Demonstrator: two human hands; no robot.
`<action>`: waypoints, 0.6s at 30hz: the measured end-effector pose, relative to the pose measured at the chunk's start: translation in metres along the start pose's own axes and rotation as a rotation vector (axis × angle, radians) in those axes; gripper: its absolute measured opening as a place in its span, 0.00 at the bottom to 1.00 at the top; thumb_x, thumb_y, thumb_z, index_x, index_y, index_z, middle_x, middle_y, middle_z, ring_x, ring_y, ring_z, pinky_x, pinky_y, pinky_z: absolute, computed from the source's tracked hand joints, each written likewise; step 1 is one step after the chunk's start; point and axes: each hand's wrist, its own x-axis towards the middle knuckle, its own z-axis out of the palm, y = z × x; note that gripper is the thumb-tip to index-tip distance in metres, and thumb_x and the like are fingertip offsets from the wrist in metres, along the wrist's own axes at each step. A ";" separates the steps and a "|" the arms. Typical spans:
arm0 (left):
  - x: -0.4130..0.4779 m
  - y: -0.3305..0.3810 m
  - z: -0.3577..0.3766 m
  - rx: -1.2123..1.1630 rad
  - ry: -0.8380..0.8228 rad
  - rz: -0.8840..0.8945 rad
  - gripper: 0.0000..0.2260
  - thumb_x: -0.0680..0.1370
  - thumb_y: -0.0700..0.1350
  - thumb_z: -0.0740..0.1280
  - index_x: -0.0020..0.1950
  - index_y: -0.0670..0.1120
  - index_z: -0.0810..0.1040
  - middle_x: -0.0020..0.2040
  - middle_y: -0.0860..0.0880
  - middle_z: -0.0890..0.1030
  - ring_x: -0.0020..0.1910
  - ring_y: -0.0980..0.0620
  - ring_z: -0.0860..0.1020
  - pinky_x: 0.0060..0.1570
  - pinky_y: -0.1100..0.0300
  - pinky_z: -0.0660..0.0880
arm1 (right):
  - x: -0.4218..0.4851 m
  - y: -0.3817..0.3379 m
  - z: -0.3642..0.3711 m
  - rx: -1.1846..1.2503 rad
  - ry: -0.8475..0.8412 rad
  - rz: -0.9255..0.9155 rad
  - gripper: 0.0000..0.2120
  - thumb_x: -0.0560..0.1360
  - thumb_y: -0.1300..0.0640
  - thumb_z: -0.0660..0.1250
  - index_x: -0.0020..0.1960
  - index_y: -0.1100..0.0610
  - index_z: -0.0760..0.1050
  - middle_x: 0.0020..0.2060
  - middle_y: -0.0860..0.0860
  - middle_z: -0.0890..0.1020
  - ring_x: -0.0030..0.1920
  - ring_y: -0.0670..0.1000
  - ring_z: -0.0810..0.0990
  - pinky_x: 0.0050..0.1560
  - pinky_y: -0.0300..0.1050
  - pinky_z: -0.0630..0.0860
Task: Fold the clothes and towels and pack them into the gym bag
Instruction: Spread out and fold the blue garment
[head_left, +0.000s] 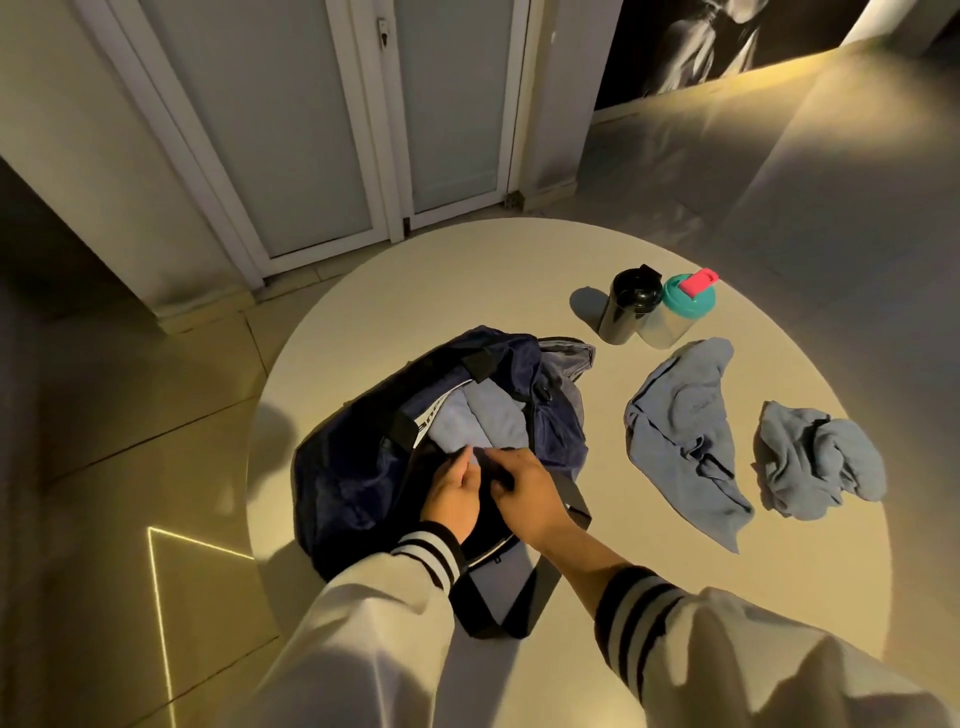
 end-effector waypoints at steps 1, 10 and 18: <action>-0.001 0.003 -0.004 -0.020 -0.028 -0.009 0.20 0.86 0.49 0.55 0.78 0.51 0.64 0.77 0.48 0.66 0.73 0.48 0.67 0.70 0.58 0.63 | 0.002 -0.002 -0.002 0.039 -0.006 -0.005 0.25 0.75 0.67 0.64 0.71 0.53 0.75 0.61 0.53 0.77 0.64 0.50 0.73 0.68 0.39 0.66; -0.051 0.039 0.020 -0.033 0.124 0.141 0.11 0.82 0.41 0.62 0.62 0.48 0.80 0.63 0.46 0.78 0.62 0.47 0.75 0.62 0.56 0.72 | -0.039 0.002 -0.030 0.032 0.194 0.041 0.23 0.75 0.68 0.65 0.69 0.58 0.76 0.62 0.59 0.77 0.65 0.59 0.72 0.67 0.48 0.66; -0.056 0.056 0.121 0.058 -0.180 0.133 0.15 0.82 0.37 0.59 0.67 0.47 0.77 0.61 0.48 0.79 0.58 0.48 0.77 0.60 0.59 0.72 | -0.081 0.078 -0.076 -0.009 0.185 0.207 0.21 0.78 0.65 0.63 0.70 0.58 0.74 0.65 0.60 0.76 0.65 0.61 0.73 0.65 0.48 0.67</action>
